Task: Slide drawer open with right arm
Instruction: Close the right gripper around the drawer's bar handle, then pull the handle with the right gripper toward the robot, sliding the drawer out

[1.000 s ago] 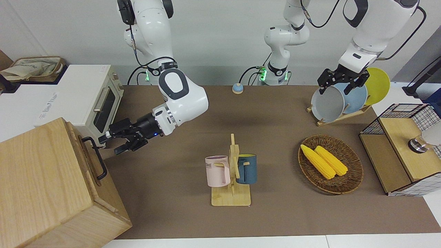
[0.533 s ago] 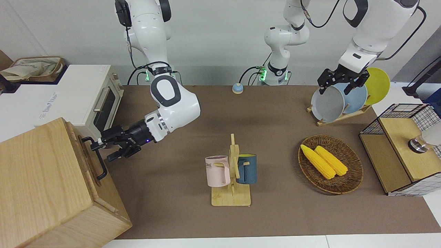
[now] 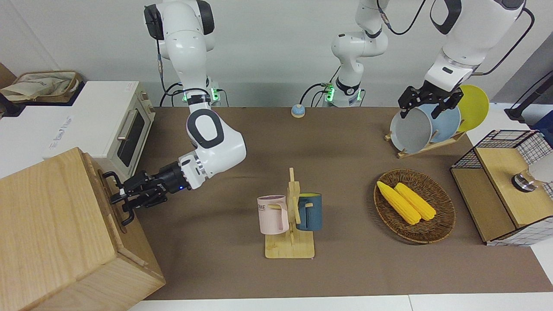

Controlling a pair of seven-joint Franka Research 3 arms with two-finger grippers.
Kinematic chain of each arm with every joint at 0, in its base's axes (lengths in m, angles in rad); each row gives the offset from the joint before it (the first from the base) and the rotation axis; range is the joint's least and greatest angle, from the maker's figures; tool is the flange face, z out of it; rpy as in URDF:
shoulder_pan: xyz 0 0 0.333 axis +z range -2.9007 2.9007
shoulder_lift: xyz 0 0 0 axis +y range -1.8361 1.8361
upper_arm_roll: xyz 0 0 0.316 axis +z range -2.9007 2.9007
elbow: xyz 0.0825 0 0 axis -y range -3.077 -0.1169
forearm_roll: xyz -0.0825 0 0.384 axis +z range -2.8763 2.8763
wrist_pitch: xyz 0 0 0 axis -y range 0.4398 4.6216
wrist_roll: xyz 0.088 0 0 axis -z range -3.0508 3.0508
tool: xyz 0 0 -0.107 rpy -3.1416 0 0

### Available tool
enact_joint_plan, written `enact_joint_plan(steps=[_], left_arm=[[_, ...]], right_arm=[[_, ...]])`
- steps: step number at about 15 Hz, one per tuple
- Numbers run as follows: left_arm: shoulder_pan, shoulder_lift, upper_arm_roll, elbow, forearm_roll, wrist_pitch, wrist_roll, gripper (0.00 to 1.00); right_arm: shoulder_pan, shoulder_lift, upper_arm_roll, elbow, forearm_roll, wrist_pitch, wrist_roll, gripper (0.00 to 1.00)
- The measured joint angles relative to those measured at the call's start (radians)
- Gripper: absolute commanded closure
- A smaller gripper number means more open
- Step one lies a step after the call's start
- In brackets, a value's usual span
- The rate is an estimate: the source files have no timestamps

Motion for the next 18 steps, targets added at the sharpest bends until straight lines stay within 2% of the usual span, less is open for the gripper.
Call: enact_joint_plan(steps=[7,12,14,18], left_arm=[[0.0,0.0,0.0,0.0,0.0,0.0,0.0,0.01],[0.0,0.0,0.0,0.0,0.0,0.0,0.0,0.01],[0.0,0.0,0.0,0.0,0.0,0.0,0.0,0.01],[0.0,0.0,0.0,0.0,0.0,0.0,0.0,0.01]], right_arm=[[0.005,0.002,0.005,0.0,-0.01,-0.019,0.012,0.973],[0.027,0.006,0.017,-0.005,-0.009,-0.076,0.021,0.973],[0.038,0.007,0.033,-0.008,-0.008,-0.113,0.026,0.973],[0.044,0.008,0.092,-0.01,-0.003,-0.199,0.029,0.969]])
